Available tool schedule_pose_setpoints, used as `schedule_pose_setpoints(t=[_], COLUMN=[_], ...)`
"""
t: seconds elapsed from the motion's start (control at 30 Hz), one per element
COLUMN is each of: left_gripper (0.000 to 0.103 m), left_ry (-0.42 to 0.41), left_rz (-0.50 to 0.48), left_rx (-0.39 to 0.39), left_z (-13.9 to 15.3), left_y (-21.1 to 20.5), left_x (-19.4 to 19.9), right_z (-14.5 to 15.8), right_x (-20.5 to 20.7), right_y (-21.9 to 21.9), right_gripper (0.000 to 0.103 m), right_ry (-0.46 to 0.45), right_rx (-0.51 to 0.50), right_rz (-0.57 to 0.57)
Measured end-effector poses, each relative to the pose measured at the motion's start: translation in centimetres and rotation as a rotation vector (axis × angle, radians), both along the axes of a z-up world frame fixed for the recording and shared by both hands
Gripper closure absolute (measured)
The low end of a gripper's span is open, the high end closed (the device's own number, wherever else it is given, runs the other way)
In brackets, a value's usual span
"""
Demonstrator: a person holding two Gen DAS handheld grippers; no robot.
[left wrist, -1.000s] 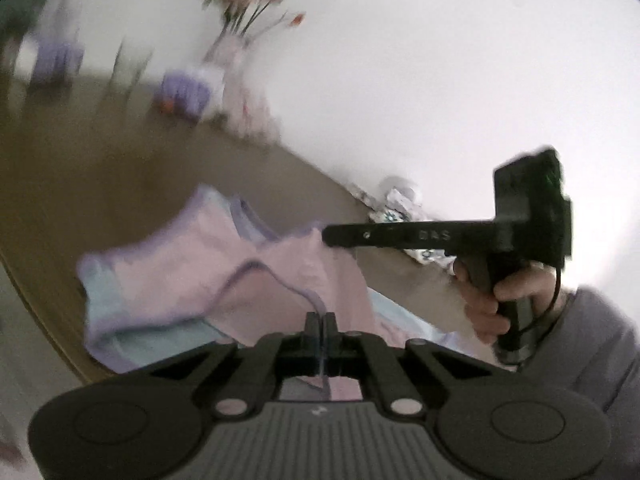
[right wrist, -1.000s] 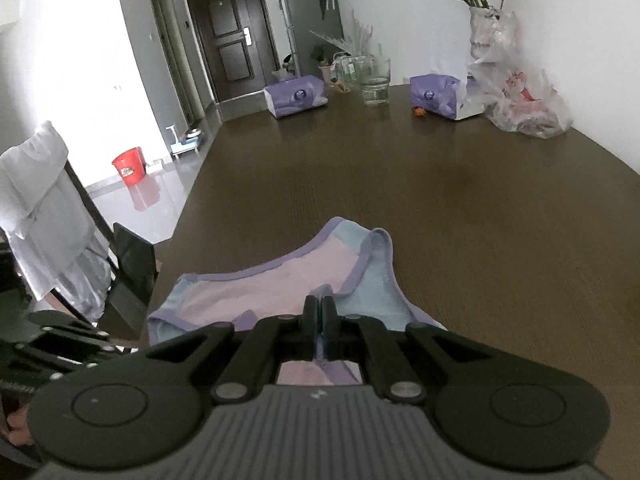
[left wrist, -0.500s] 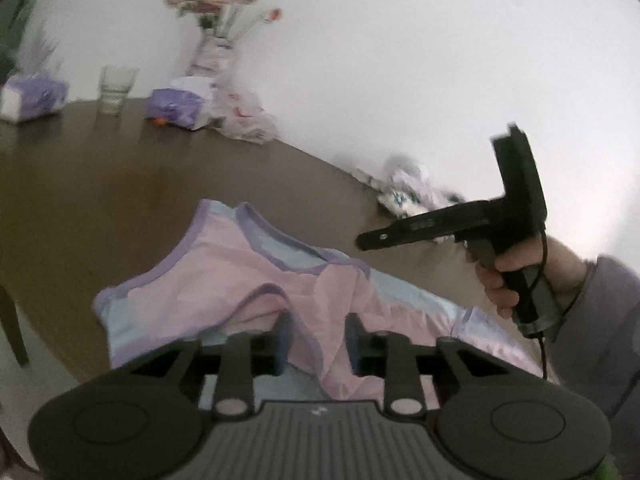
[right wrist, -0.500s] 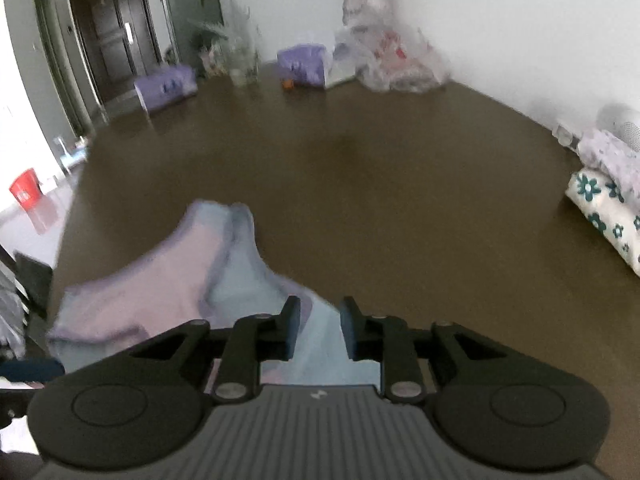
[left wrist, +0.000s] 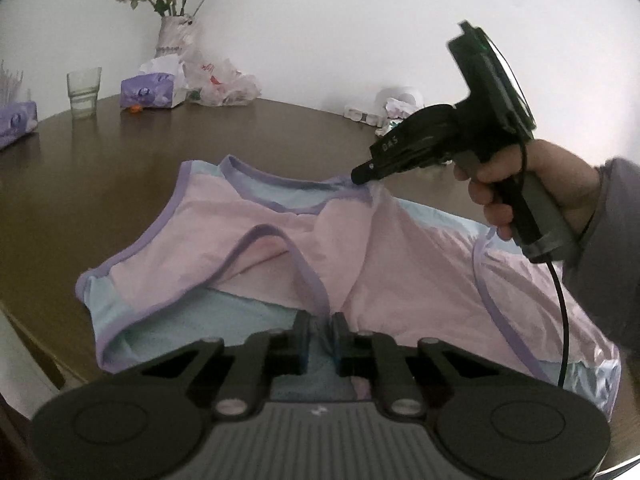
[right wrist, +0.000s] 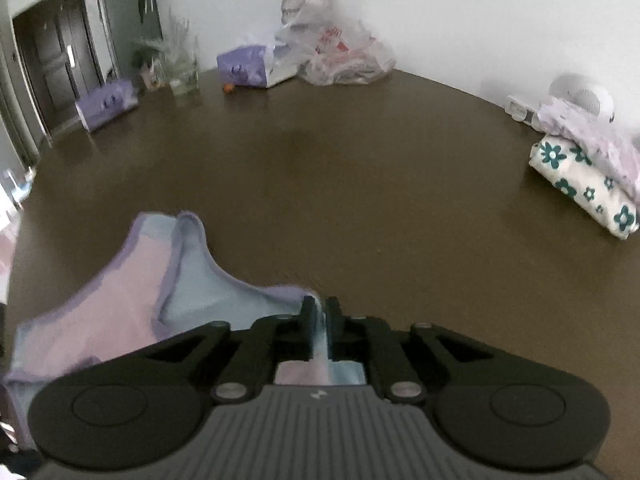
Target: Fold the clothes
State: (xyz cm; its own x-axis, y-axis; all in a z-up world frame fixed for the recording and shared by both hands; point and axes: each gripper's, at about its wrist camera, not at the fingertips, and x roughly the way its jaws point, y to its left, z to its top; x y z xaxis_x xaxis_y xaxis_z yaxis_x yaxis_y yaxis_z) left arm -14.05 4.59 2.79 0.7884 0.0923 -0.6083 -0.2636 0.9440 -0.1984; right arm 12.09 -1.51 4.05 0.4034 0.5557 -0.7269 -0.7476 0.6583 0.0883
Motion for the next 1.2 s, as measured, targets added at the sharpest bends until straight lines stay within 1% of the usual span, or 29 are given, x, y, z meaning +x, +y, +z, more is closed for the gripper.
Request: schedule_pose_setpoints(t=[0.03,0.17,0.2,0.27,0.33,0.37,0.43,0.5,0.53,0.57,0.6,0.63,0.67,0.7,0.73,0.77,0.8,0.83,0.87,0.9,0.93,0.97,1.0,1.1,1.13,1.2], left_gripper=[0.092,0.091,0.091,0.091,0.091,0.091,0.09,0.084,0.07,0.054,0.05,0.049,0.048,0.048,0.048,0.048,0.048,0.05,0.059,0.069,0.092,0.095,0.093,0.093,0.093,0.089], left_ry=[-0.003,-0.009,-0.006,-0.005,0.002,0.007,-0.018,-0.06,-0.079,-0.089,-0.095,-0.099,-0.102,-0.102,-0.094,-0.073,-0.057,-0.049,-0.037,-0.02,-0.004,0.01,0.018,0.027,0.016,-0.007], left_rz=[0.004,0.008,0.009,0.002,-0.037,-0.05,-0.085,-0.121,-0.142,-0.173,-0.214,-0.261,-0.303,-0.346,-0.385,-0.419,-0.451,-0.482,-0.504,-0.513,-0.522,-0.521,-0.504,-0.451,-0.445,-0.432], left_rx=[-0.013,-0.06,-0.067,-0.092,-0.121,-0.137,-0.15,-0.14,-0.139,-0.155,-0.184,-0.218,-0.242,-0.256,-0.256,-0.232,-0.197,-0.141,-0.098,-0.078,-0.058,-0.047,-0.051,-0.033,-0.024,-0.006], left_z=[0.0,0.2,0.3,0.4,0.5,0.5,0.8,1.4,1.8,2.0,2.1,2.1,1.9,1.7,1.6,1.4,1.2,1.0,0.8,0.6,0.4,0.3,0.1,0.4,0.8,1.5], left_y=[0.2,1.3,1.6,2.3,3.2,3.7,5.0,6.3,6.9,7.4,7.6,7.6,7.2,6.5,5.7,4.8,3.9,3.0,2.4,2.3,2.2,2.3,2.8,4.1,4.4,4.9], left_x=[0.0,-0.4,-0.7,-1.3,-2.1,-2.6,-3.8,-5.2,-5.8,-6.0,-6.1,-5.9,-5.6,-5.3,-4.9,-4.5,-4.2,-4.1,-4.1,-4.0,-4.0,-4.1,-4.2,-4.9,-5.2,-5.7], right_z=[0.2,1.1,0.8,-0.5,-1.2,-1.2,-0.5,1.4,2.5,3.4,3.9,4.4,4.7,4.2,3.8,3.3,2.7,2.3,1.8,1.4,1.0,0.4,0.0,-1.2,-1.0,-0.6], right_x=[-0.1,-0.9,-1.1,-1.9,-2.3,-2.3,-2.2,-2.8,-3.5,-4.4,-5.7,-7.0,-8.4,-9.9,-11.5,-13.1,-14.7,-16.3,-17.7,-19.1,-20.4,-21.3,-21.9,-23.8,-24.2,-25.1], right_y=[-0.2,-1.1,-0.9,0.0,0.1,-0.2,-0.9,-2.3,-3.2,-4.2,-5.5,-6.7,-7.9,-9.1,-10.3,-11.4,-12.5,-13.4,-14.3,-15.1,-15.9,-16.5,-17.0,-18.5,-18.8,-19.6], right_gripper=[0.082,0.082,0.084,0.099,0.101,0.098,0.096,0.093,0.086,0.073,0.067,0.063,0.063,0.063,0.063,0.064,0.064,0.064,0.064,0.064,0.066,0.068,0.068,0.069,0.068,0.068], right_ry=[0.006,-0.001,0.018,0.021,-0.038,-0.044,-0.051,-0.08,-0.094,-0.105,-0.107,-0.109,-0.105,-0.084,-0.063,-0.042,-0.025,-0.022,-0.017,-0.012,-0.004,0.012,0.013,0.011,-0.008,-0.046], right_rx=[0.01,0.033,0.009,-0.067,-0.071,-0.026,0.038,0.057,0.052,0.046,0.036,0.026,0.016,0.008,0.0,-0.009,-0.018,-0.02,-0.013,-0.006,0.001,0.008,0.005,0.001,0.013,0.038], right_rz=[-0.006,-0.009,0.019,0.068,0.056,0.041,-0.007,-0.055,-0.062,-0.067,-0.069,-0.071,-0.074,-0.08,-0.086,-0.095,-0.107,-0.11,-0.118,-0.126,-0.136,-0.153,-0.168,-0.208,-0.19,-0.154])
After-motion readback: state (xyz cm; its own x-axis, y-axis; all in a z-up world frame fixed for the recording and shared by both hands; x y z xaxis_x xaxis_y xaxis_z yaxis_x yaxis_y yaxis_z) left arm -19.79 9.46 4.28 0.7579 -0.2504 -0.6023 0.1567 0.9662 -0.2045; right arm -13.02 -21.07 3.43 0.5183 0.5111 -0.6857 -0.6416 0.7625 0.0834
